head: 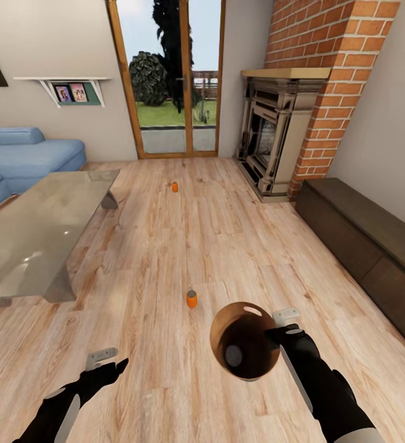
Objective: Put the three can of soda from the living room inside the tash can in the kitchen.
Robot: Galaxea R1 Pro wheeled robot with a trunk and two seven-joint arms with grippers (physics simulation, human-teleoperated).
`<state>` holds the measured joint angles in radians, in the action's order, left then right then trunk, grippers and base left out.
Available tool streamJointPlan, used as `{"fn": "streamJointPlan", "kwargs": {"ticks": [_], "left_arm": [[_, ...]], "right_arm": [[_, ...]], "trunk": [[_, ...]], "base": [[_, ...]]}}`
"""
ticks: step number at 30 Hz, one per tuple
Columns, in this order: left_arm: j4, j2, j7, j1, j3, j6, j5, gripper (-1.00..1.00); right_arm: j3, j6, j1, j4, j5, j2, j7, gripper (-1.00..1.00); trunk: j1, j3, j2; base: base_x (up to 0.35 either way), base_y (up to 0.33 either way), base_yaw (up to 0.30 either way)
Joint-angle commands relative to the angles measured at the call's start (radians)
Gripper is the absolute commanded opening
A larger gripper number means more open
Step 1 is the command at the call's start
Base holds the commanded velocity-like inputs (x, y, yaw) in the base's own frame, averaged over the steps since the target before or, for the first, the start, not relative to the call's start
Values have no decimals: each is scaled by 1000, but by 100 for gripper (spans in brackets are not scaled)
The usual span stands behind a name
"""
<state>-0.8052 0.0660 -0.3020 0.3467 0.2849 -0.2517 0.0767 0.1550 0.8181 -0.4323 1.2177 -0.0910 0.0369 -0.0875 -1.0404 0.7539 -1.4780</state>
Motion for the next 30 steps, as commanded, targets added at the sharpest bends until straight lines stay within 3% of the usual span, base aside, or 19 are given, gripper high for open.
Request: {"fn": "streamJointPlan", "kwargs": {"ticks": [1, 30], "left_arm": [[0, 0, 0, 0, 0, 0, 0, 100], [3, 0, 0, 0, 0, 0, 0, 100]], "right_arm": [[0, -1, 0, 0, 5, 0, 3, -100], [1, -1, 1, 0, 5, 0, 3, -100]], "trunk": [[0, -2, 0], [0, -50, 0]], "base": [[0, 0, 0], [0, 0, 0]]}}
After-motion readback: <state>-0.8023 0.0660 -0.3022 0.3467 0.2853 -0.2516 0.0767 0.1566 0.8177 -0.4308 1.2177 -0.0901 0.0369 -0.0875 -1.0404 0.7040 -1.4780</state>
